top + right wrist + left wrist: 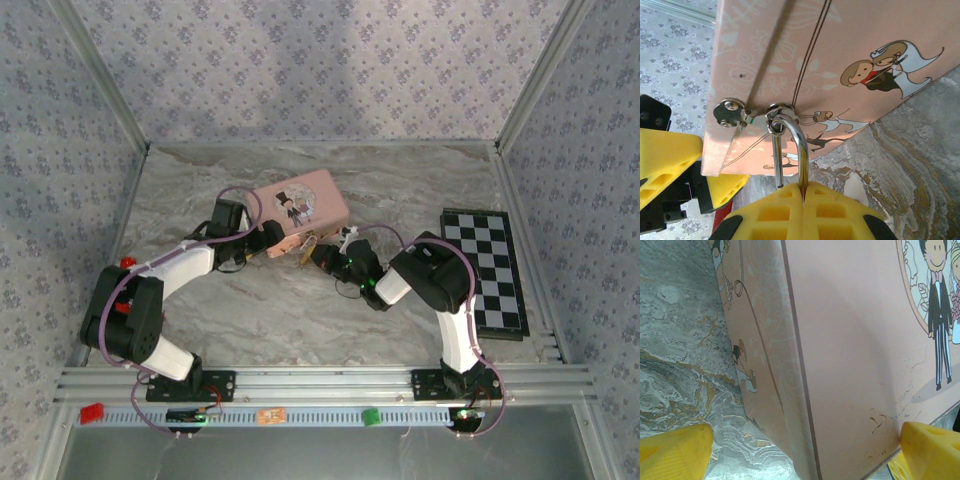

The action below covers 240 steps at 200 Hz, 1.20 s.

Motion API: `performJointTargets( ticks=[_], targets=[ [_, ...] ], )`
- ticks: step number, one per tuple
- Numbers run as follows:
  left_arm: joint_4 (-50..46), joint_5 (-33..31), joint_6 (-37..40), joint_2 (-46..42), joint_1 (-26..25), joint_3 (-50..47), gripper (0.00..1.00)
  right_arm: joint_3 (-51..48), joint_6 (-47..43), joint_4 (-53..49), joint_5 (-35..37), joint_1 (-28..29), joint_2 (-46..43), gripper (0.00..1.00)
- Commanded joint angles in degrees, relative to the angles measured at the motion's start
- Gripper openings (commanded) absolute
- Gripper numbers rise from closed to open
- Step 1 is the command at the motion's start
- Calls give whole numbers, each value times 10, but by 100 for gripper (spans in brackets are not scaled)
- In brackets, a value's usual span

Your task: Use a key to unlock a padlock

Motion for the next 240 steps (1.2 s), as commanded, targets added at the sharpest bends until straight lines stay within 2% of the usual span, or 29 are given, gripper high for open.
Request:
performJointTargets(
  ticks=[1,90,157,212,240],
  targets=[
    [2,10,-3,-2,4,2,96,-4,13,73,38,4,-27,0],
    [3,10,-4,-3,4,2,96,-21,19,99,64,-4,-29,0],
    [2,8,-5,7,4,9,96,-30,28,25,59,-17,-29,0],
    [-3,5,-5,21,4,31,96,-18,-5,-50,45,-33,-51,0],
    [-4,0,-7,25,4,28,95,-5,-5,-25,21,-47,-37,0]
  ],
)
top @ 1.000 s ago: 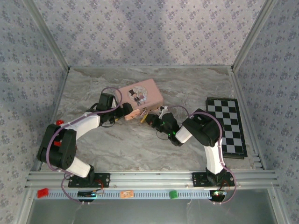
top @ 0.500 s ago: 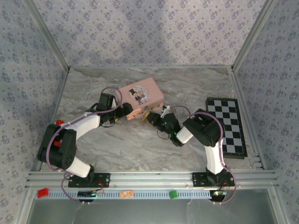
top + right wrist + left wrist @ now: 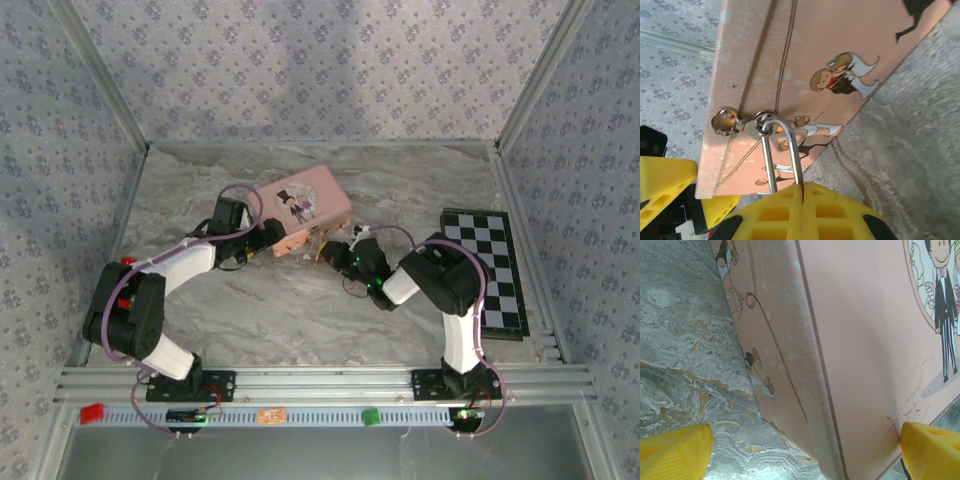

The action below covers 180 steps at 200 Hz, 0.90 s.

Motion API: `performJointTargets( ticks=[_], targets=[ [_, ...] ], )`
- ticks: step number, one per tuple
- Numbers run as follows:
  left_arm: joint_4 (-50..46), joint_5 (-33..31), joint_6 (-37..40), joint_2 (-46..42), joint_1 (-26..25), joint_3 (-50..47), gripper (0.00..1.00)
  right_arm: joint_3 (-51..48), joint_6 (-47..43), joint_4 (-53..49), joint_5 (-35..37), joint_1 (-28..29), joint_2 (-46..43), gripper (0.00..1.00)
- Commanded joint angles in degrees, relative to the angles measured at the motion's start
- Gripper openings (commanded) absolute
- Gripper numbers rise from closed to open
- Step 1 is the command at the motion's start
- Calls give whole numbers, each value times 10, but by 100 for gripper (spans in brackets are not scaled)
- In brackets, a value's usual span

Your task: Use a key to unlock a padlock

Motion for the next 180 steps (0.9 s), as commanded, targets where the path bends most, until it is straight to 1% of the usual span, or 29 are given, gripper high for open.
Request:
performJointTargets(
  ticks=[1,36,62,78,90,127,146,180],
  targets=[
    [-4,-6,-5,10,3,14,95,21,-10,8,-10,-17,-3,0],
    [2,-5,-7,9,3,4,95,49,1,39,-27,-16,19,0],
    [-6,-4,-3,6,3,6,95,48,-18,20,-26,-11,10,0],
    [-10,-7,0,1,3,7,95,29,-33,4,-15,-13,-1,16],
    [-9,-8,0,0,3,6,95,18,-41,0,-17,-17,-6,23],
    [-5,-6,-4,3,3,6,95,3,-72,-21,-23,-23,-16,29],
    [-6,-6,-3,2,4,6,95,12,-94,-43,-34,-26,-13,31],
    [-6,-6,-3,3,3,6,95,31,-92,-12,-70,-34,29,32]
  ],
)
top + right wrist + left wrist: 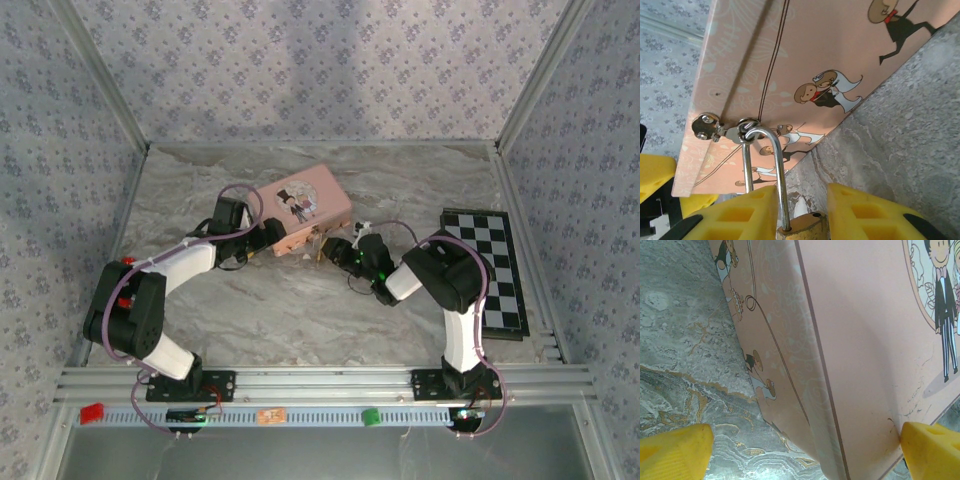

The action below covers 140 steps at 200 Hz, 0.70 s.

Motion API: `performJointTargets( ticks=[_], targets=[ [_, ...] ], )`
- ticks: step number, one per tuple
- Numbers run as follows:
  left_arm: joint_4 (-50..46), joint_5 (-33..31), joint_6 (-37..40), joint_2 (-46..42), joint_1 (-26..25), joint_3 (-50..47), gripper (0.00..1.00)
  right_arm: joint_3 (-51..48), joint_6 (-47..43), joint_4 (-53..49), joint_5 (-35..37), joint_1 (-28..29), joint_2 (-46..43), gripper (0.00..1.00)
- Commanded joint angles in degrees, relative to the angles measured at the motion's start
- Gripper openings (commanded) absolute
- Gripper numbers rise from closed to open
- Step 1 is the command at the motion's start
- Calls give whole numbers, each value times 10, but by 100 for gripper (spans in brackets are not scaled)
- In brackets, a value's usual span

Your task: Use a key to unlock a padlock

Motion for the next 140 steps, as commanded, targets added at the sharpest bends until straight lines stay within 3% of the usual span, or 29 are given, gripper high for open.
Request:
performJointTargets(
  ticks=[1,87,140],
  targets=[
    [-9,-7,-3,1,3,6,95,22,-20,11,-29,-7,24,32],
    [-7,-6,-3,1,3,1,95,60,-21,29,-66,-9,61,31],
    [-8,-6,-3,0,3,2,95,63,-20,44,-71,-12,63,11]
  ],
)
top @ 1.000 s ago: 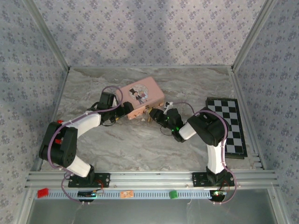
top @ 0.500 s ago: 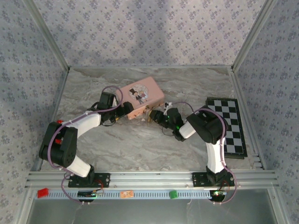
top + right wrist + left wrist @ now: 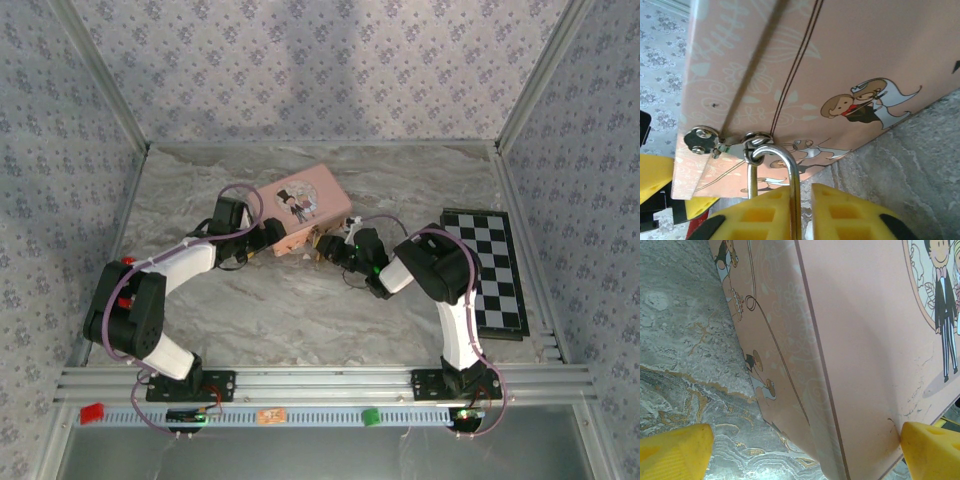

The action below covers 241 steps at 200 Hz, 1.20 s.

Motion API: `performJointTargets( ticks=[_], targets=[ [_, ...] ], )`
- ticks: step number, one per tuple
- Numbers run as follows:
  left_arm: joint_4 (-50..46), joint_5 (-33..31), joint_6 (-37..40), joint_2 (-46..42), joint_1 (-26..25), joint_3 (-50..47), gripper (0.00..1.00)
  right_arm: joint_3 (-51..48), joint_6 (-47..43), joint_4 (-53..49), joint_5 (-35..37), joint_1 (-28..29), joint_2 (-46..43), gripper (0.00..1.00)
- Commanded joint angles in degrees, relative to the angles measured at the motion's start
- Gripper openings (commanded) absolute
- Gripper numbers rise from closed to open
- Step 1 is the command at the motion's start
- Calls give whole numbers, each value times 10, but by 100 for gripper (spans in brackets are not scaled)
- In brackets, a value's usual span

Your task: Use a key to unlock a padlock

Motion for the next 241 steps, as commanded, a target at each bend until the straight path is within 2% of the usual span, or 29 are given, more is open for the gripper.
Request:
performJointTargets(
  ticks=[1,55,83,149,241],
  targets=[
    [-8,-6,-2,0,3,3,95,7,-5,22,-8,-5,8,11],
    [-3,-7,-6,1,3,-2,95,-15,14,77,28,-1,-16,3],
    [2,-5,-11,2,2,-4,95,-17,32,94,85,17,-24,0],
    [37,13,-47,13,-25,-7,95,-23,83,143,242,34,-15,0],
    [60,9,-75,51,-66,25,95,3,97,144,310,17,-14,0]
  ],
)
